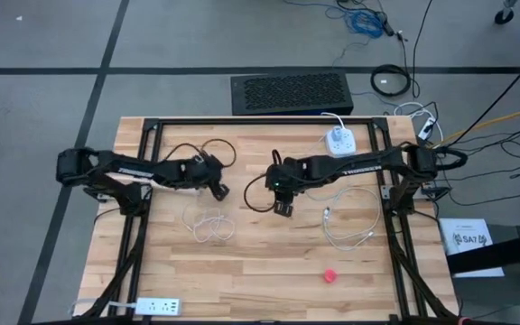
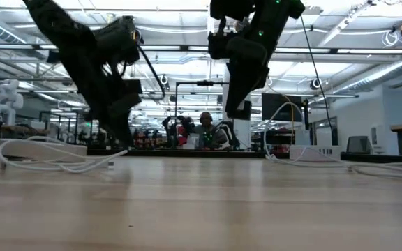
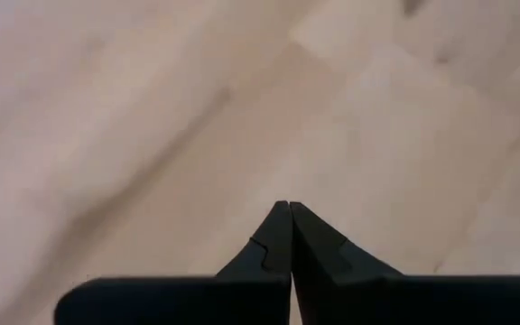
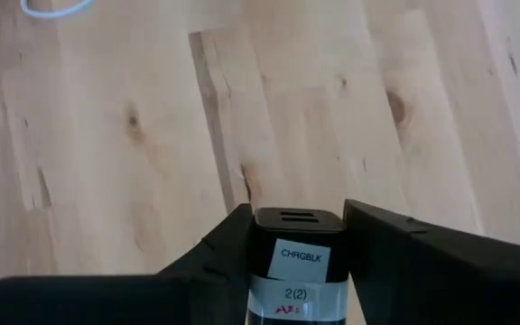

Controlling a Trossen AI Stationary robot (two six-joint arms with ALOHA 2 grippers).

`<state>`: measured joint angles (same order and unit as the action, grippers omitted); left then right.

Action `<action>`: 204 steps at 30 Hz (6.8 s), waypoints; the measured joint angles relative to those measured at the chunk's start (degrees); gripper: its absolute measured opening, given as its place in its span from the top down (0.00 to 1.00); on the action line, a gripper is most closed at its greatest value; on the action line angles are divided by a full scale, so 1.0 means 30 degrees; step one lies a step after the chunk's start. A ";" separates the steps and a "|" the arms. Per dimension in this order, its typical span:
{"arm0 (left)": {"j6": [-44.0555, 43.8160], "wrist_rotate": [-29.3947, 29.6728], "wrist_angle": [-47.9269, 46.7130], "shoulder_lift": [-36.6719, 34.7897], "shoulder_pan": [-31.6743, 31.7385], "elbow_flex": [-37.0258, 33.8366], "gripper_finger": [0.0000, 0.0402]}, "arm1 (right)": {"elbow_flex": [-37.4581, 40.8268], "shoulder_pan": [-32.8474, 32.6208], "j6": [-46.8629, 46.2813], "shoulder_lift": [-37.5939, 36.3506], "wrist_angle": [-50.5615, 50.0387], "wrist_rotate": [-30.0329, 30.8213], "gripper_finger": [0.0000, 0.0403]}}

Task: Insert USB
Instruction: Insert the black charger adapter into the white outlet extension

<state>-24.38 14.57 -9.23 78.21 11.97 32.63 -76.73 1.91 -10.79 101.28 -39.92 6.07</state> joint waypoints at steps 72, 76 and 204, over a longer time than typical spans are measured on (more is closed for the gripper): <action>-0.8370 0.2698 -1.9616 -0.4204 -0.0711 0.1531 1.00 | -0.3564 0.1577 0.3688 0.3277 -0.2583 -0.2772 0.50; -0.8082 0.2822 -1.9535 -0.3467 -0.0285 0.1315 1.00 | -0.3621 0.1582 0.3772 0.3277 -0.3077 -0.2626 0.51; 0.0328 0.1694 0.7866 0.1999 -0.1734 -0.2704 1.00 | -0.2338 0.1487 -0.1341 0.3080 -0.3271 -0.2632 0.62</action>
<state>-23.40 19.65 14.37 84.20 6.76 24.51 -83.74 6.37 -14.81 110.52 -49.74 -1.82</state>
